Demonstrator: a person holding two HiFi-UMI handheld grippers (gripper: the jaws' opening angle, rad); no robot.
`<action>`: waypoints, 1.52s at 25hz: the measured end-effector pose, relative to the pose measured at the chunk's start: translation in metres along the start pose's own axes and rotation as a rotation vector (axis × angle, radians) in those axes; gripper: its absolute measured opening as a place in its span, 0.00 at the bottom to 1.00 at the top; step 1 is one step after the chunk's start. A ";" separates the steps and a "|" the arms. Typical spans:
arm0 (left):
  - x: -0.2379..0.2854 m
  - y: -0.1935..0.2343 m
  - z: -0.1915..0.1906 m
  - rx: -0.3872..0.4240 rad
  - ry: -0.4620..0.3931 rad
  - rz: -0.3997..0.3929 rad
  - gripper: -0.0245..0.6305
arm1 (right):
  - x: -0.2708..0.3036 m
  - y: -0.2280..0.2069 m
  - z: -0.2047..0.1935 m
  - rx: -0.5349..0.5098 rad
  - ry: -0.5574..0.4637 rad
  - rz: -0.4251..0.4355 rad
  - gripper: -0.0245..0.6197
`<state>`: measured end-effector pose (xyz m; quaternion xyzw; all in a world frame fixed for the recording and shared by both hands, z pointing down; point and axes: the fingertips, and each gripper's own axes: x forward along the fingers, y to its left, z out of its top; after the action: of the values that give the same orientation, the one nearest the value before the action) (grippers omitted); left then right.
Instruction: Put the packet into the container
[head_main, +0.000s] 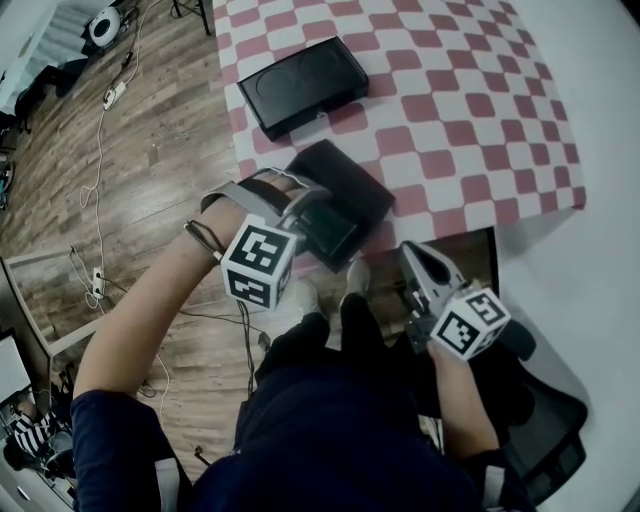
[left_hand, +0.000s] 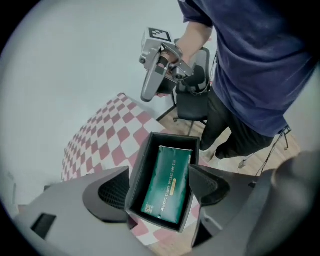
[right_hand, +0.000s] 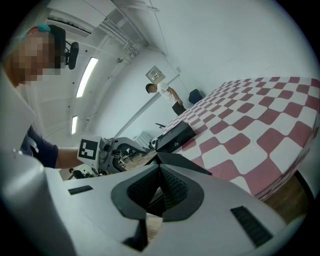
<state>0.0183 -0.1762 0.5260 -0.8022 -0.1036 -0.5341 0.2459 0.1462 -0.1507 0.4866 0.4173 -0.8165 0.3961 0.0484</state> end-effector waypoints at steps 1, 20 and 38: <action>-0.004 0.002 0.000 -0.027 -0.011 0.027 0.65 | 0.000 0.004 0.002 -0.007 -0.002 0.004 0.06; -0.113 0.019 0.000 -0.682 -0.305 0.492 0.13 | 0.000 0.077 0.032 -0.169 -0.021 0.069 0.06; -0.186 -0.018 -0.006 -1.036 -0.527 0.708 0.08 | -0.005 0.138 0.041 -0.292 -0.055 0.108 0.06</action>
<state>-0.0706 -0.1456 0.3645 -0.9053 0.3778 -0.1891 -0.0434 0.0601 -0.1294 0.3727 0.3722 -0.8876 0.2634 0.0648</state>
